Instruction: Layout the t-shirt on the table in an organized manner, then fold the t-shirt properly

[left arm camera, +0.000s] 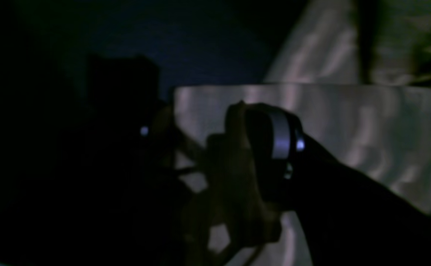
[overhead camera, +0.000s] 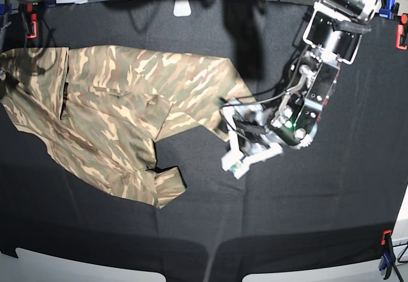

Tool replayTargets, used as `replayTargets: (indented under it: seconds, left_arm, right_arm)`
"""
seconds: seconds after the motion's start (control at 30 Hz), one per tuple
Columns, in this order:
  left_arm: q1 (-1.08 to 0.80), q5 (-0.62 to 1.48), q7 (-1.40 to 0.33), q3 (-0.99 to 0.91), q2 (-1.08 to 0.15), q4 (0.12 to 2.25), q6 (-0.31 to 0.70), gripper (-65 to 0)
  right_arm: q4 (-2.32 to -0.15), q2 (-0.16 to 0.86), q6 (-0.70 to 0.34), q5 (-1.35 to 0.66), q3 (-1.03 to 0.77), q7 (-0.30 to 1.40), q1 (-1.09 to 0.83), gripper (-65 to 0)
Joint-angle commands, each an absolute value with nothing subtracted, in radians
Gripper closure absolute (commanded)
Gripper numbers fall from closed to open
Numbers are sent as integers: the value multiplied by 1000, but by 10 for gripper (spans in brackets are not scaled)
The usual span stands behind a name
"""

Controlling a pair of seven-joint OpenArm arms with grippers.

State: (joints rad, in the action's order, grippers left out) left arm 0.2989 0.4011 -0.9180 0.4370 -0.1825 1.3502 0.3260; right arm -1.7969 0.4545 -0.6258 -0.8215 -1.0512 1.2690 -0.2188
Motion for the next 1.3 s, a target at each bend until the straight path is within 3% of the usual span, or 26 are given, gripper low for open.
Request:
replayTargets:
  seconds: [0.0, 0.23, 0.37, 0.7, 0.77, 0.97, 1.27]
  left_arm:
    - [331, 420, -902, 432, -181, 1352, 329, -318]
    - [405, 576, -921, 432, -181, 1213, 331, -318]
    - [421, 730, -961, 432, -171, 1206, 432, -318]
    - [421, 700, -920, 432, -136, 1206, 465, -316]
    - [420, 660, -904, 432, -136, 1206, 464, -271]
    - [416, 649, -912, 432, -136, 1206, 464, 0]
    - [413, 959, -1303, 432, -138, 1217, 490, 0]
  right_arm:
    - [-1812, 479, -633, -846, -1060, 1250, -213, -269]
    - [-1812, 479, -633, -853, -1060, 1250, -213, -269]
    - [-1812, 479, -633, -853, -1060, 1250, -213, -269]
    - [-1812, 479, -633, -852, -1060, 1250, -213, -269]
    - [-1812, 479, -633, -852, -1060, 1250, -213, -269]
    - [-1812, 479, -633, -852, -1060, 1250, -213, -269]
    - [-1812, 479, -641, -852, -1060, 1250, -213, -269]
